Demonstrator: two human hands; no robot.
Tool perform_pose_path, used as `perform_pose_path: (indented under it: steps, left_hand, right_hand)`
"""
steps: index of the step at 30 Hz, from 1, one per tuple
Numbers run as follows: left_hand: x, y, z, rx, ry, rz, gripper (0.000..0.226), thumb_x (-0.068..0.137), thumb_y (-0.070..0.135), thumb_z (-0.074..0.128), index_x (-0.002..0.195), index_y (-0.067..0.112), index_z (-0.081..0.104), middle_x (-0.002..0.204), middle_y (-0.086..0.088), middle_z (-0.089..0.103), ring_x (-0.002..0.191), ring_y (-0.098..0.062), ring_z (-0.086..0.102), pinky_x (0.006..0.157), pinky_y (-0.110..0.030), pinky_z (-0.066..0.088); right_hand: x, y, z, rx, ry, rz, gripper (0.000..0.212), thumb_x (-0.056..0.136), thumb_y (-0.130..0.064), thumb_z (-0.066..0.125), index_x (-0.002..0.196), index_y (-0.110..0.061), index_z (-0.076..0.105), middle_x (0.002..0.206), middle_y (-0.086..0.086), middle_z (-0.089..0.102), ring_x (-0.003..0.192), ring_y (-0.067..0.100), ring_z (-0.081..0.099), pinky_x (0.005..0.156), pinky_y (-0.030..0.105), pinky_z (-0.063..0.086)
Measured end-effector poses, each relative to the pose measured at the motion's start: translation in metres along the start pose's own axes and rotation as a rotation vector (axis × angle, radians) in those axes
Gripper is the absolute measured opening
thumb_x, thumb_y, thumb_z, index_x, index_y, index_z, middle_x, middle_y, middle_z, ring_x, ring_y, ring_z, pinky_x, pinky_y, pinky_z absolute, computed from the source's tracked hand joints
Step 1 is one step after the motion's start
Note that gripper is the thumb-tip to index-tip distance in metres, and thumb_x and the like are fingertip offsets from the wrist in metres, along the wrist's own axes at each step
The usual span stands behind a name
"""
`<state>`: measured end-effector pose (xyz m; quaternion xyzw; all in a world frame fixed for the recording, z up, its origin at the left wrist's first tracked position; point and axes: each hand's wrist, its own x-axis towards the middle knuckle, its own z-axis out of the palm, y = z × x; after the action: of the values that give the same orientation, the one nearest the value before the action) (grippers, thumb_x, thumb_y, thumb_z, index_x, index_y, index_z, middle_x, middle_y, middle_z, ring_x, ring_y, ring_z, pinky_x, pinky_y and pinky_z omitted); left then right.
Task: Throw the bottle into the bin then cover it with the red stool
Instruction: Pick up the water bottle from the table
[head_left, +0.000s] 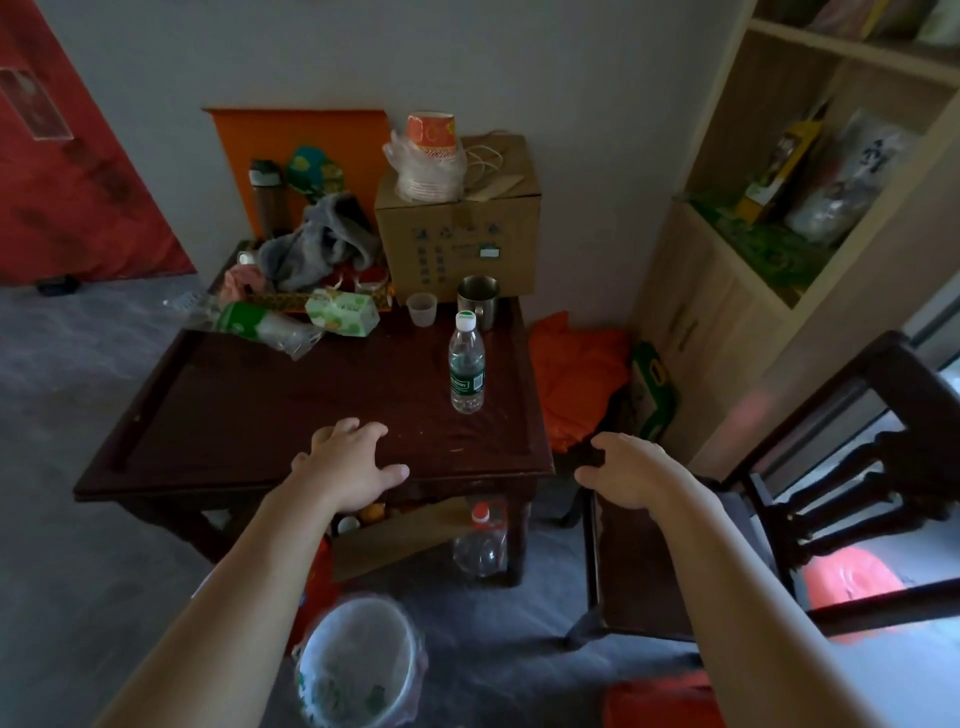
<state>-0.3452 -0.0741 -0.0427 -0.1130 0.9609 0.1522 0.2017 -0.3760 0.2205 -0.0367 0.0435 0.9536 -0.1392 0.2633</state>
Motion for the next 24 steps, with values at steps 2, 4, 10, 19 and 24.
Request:
perform_pose_path:
  steps: [2,4,10,19,24]
  left_hand:
    - [0.012,-0.003,-0.004,-0.005,-0.022,0.004,0.071,0.087,0.053,0.053,0.147,0.026,0.027,0.159,-0.006,0.013,0.145,-0.034,0.012,0.114,-0.056,0.025]
    - [0.023,-0.006,-0.007,-0.002,-0.034,0.015,0.070,0.087,0.052,0.053,0.147,0.026,0.027,0.159,-0.006,0.013,0.145,-0.034,0.012,0.114,-0.056,0.025]
    - [0.053,-0.007,-0.012,-0.018,-0.044,0.038,0.070,0.087,0.052,0.054,0.146,0.026,0.028,0.159,-0.006,0.016,0.145,-0.034,0.014,0.114,-0.055,0.026]
    - [0.098,0.000,-0.014,-0.025,-0.102,-0.031,0.071,0.086,0.054,0.053,0.147,0.027,0.026,0.159,-0.005,0.014,0.145,-0.033,0.014,0.114,-0.055,0.026]
    - [0.129,0.014,-0.027,-0.018,-0.087,-0.089,0.071,0.087,0.054,0.052,0.147,0.026,0.025,0.159,-0.006,0.014,0.145,-0.034,0.014,0.114,-0.054,0.026]
  right_hand:
    - [0.006,-0.007,-0.001,-0.001,0.004,0.016,0.062,0.091,-0.046,0.054,0.145,-0.020,0.039,0.149,0.009,0.042,0.135,0.033,0.041,0.108,0.048,0.040]
    - [0.011,-0.012,0.000,-0.003,0.006,0.030,0.061,0.091,-0.046,0.054,0.145,-0.020,0.039,0.148,0.010,0.043,0.133,0.033,0.042,0.108,0.048,0.040]
    - [0.029,-0.021,-0.005,-0.007,-0.012,0.072,0.060,0.091,-0.045,0.055,0.145,-0.021,0.040,0.144,0.010,0.047,0.126,0.032,0.050,0.103,0.049,0.045]
    - [0.094,-0.033,-0.017,-0.010,-0.053,0.009,0.061,0.089,-0.046,0.055,0.142,-0.019,0.043,0.147,0.010,0.046,0.133,0.033,0.043,0.108,0.048,0.039]
    - [0.140,-0.039,-0.033,-0.008,-0.091,-0.043,0.058,0.090,-0.047,0.055,0.140,-0.022,0.044,0.145,0.010,0.047,0.132,0.034,0.043,0.109,0.050,0.037]
